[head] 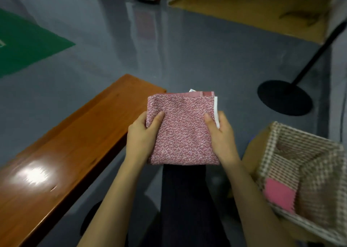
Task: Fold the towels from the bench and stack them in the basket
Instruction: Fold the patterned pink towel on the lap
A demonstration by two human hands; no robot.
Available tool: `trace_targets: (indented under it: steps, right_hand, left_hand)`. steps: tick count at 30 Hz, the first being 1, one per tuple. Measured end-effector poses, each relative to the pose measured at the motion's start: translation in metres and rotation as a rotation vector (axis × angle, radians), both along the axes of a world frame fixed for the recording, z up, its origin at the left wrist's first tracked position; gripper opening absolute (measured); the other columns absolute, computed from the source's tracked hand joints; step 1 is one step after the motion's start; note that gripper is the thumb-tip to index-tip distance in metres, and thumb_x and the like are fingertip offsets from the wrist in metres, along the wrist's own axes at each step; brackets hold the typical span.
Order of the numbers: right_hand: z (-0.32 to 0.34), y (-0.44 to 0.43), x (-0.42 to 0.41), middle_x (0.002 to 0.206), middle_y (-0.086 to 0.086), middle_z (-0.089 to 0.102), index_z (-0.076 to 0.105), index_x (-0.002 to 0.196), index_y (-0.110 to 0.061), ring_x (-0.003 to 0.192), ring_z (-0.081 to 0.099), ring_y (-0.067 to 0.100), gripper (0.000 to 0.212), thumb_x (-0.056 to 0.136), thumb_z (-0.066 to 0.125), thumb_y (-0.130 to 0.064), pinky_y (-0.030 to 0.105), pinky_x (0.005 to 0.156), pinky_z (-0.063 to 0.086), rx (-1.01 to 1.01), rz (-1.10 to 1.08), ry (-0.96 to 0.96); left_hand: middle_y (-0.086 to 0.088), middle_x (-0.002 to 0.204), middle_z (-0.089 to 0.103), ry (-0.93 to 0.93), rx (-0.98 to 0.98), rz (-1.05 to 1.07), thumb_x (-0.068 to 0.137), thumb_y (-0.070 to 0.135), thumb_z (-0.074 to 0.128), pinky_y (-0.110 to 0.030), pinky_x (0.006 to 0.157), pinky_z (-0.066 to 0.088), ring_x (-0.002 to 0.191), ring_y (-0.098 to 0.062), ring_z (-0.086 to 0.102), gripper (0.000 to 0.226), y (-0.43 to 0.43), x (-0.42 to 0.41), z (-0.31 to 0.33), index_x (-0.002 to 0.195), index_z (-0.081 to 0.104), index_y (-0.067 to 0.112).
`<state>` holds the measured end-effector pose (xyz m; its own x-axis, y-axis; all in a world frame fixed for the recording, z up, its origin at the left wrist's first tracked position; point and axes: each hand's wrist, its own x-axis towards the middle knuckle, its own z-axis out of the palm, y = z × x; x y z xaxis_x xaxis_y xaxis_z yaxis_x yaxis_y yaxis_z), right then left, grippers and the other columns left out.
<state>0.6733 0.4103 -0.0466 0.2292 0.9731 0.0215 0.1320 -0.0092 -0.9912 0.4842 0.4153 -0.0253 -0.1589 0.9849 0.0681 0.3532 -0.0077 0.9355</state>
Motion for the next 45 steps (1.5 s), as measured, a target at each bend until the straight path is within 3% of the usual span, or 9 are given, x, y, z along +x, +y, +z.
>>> trace_targets:
  steps: [5,8,12,20,24,31,35,41,45]
  right_hand:
    - [-0.016,-0.021,0.088,0.084,0.002,0.059,0.055,0.093,-0.017,0.074,0.055,0.013,0.013,0.097,0.051,-0.029,0.028,0.066,0.046,0.008,-0.232,-0.009]
    - [-0.031,-0.037,0.141,0.092,0.003,0.063,0.056,0.099,-0.02,0.079,0.058,0.012,0.012,0.098,0.05,-0.031,0.026,0.071,0.045,-0.009,-0.321,-0.061]
    - [-0.053,-0.054,0.201,0.099,-0.016,0.064,0.058,0.112,-0.025,0.086,0.059,-0.009,0.018,0.096,0.052,-0.032,0.01,0.072,0.042,-0.06,-0.423,-0.035]
    - [-0.1,-0.089,0.291,0.102,-0.017,0.065,0.057,0.113,-0.034,0.091,0.062,0.0,0.018,0.096,0.052,-0.036,0.018,0.074,0.048,-0.19,-0.58,0.057]
    - [-0.124,-0.111,0.318,0.099,-0.031,0.057,0.052,0.108,-0.045,0.085,0.056,-0.018,0.014,0.098,0.049,-0.036,0.003,0.067,0.042,-0.244,-0.616,0.087]
    - [-0.173,-0.132,0.343,0.099,-0.025,0.056,0.052,0.108,-0.038,0.089,0.057,-0.007,0.012,0.098,0.049,-0.032,-0.001,0.062,0.04,-0.365,-0.667,0.113]
    - [-0.2,-0.138,0.348,0.102,-0.021,0.056,0.05,0.119,-0.03,0.093,0.055,-0.001,0.022,0.098,0.047,-0.036,0.006,0.067,0.04,-0.433,-0.66,0.092]
    - [-0.233,-0.143,0.34,0.116,-0.004,0.063,0.052,0.125,-0.023,0.105,0.06,0.015,0.031,0.098,0.048,-0.037,0.036,0.093,0.049,-0.502,-0.676,0.148]
    - [-0.24,-0.143,0.335,0.104,-0.01,0.064,0.054,0.118,-0.024,0.092,0.061,0.002,0.021,0.099,0.048,-0.032,0.028,0.084,0.049,-0.512,-0.646,0.146]
  left_hand:
    - [0.01,0.083,0.069,0.044,-0.042,-0.192,0.092,0.045,0.055,-0.021,0.067,0.049,0.075,0.002,0.063,0.021,0.02,0.094,-0.013,0.089,0.064,0.027]
    - [0.003,0.078,0.067,0.081,-0.09,-0.286,0.093,0.036,0.052,-0.025,0.064,0.048,0.073,-0.009,0.062,0.025,0.025,0.15,-0.027,0.085,0.063,0.016]
    - [0.003,0.071,0.059,0.166,-0.121,-0.385,0.092,0.031,0.05,-0.018,0.052,0.037,0.062,-0.006,0.05,0.022,0.026,0.215,-0.048,0.08,0.055,0.013]
    - [0.004,0.079,0.063,0.263,-0.25,-0.595,0.091,0.047,0.055,-0.02,0.055,0.042,0.067,-0.007,0.058,0.035,0.021,0.311,-0.105,0.089,0.058,0.012]
    - [-0.002,0.083,0.065,0.312,-0.308,-0.712,0.092,0.048,0.052,-0.035,0.066,0.05,0.073,-0.017,0.062,0.037,0.009,0.348,-0.132,0.093,0.058,0.012]
    - [-0.001,0.085,0.064,0.419,-0.372,-0.824,0.094,0.043,0.051,-0.031,0.066,0.046,0.076,-0.015,0.059,0.032,-0.005,0.383,-0.18,0.095,0.057,0.012]
    - [-0.006,0.095,0.066,0.455,-0.395,-0.847,0.094,0.042,0.051,-0.039,0.077,0.051,0.084,-0.021,0.061,0.033,-0.01,0.389,-0.196,0.103,0.058,0.011]
    - [-0.007,0.09,0.056,0.792,-0.265,-0.841,0.098,0.034,0.046,-0.029,0.066,0.035,0.079,-0.023,0.052,0.029,-0.016,0.401,-0.206,0.104,0.052,0.005]
    - [-0.013,0.097,0.064,1.009,-0.176,-0.837,0.1,0.024,0.045,-0.03,0.064,0.033,0.088,-0.029,0.061,0.022,-0.022,0.41,-0.216,0.1,0.054,0.004]
